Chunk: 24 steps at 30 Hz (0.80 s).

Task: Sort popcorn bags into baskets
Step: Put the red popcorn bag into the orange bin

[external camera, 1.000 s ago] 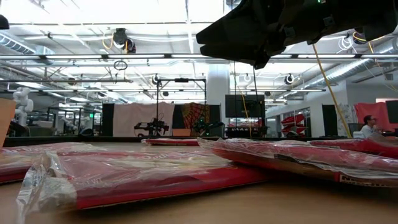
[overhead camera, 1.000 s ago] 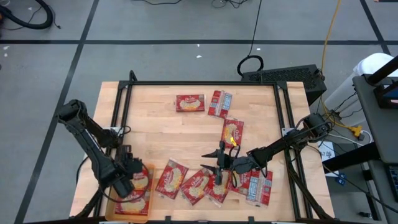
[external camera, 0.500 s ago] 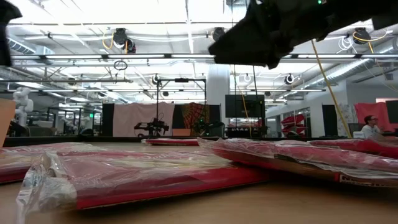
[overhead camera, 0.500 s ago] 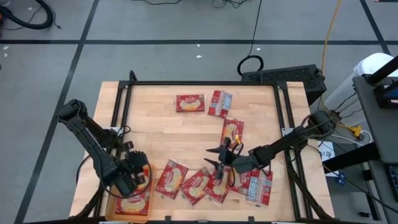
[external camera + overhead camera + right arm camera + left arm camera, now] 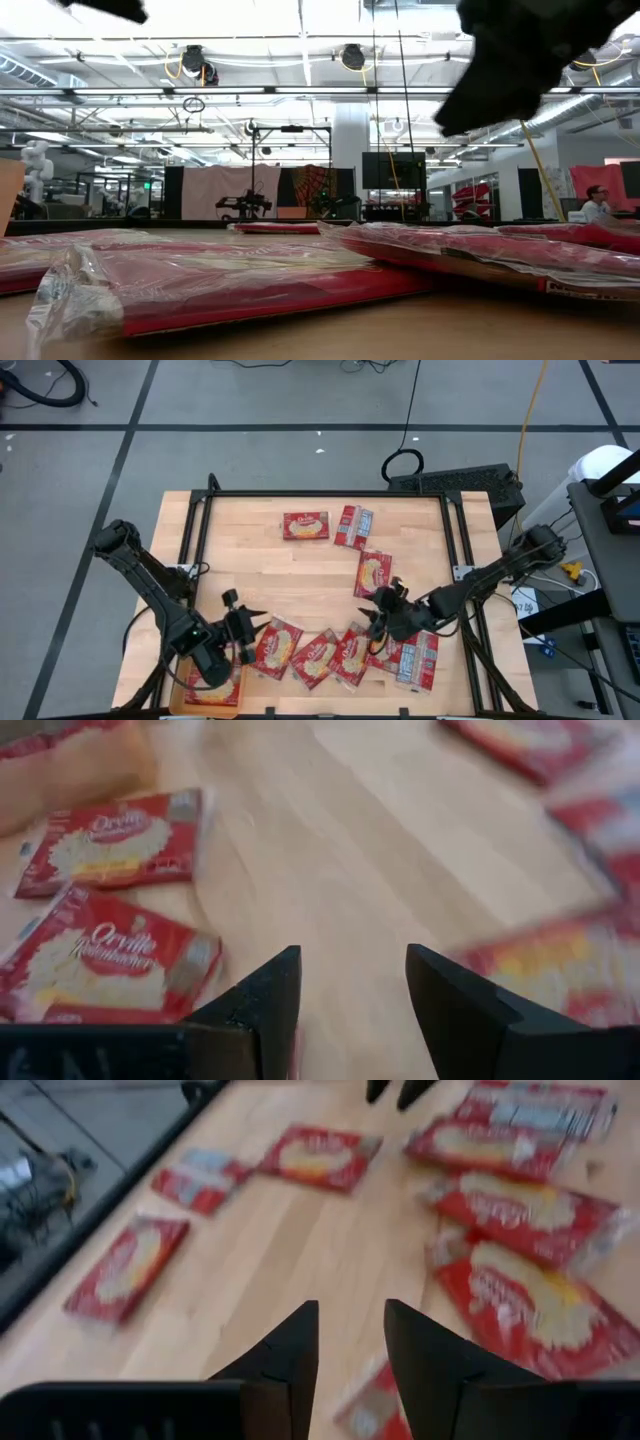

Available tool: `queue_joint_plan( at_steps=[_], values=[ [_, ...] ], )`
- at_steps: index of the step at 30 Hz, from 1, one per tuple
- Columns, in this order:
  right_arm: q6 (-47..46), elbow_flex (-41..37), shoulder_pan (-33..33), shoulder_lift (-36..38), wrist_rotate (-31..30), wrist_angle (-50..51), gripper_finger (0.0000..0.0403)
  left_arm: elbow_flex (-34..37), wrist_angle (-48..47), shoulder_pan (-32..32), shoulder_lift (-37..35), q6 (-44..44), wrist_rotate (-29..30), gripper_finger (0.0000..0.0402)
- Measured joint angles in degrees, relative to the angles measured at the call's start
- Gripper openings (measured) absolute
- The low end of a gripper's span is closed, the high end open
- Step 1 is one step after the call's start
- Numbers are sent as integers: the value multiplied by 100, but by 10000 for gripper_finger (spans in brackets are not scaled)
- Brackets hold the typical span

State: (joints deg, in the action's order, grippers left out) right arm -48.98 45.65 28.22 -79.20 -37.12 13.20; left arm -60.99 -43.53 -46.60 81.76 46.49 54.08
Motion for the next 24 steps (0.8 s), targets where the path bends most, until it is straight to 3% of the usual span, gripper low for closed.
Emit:
queue_joint_plan(
  at_steps=[6, 11, 17, 24],
  values=[
    [-766, -2, 28, 230, 527, 1205, 178, 0, 769, 570, 0, -869, 112, 120],
    [-1867, -68, -165, 225, 374, 1611, 191, 82, 1125, 1003, 30, -1128, 114, 120],
    [-2321, -526, -732, 223, 576, 1528, 219, 538, 1961, 1269, 48, -1291, -2, 120],
    [-2564, -1288, -1065, 244, 449, 499, 260, 1114, 3186, 1320, 48, -1290, -61, 120]
  ],
)
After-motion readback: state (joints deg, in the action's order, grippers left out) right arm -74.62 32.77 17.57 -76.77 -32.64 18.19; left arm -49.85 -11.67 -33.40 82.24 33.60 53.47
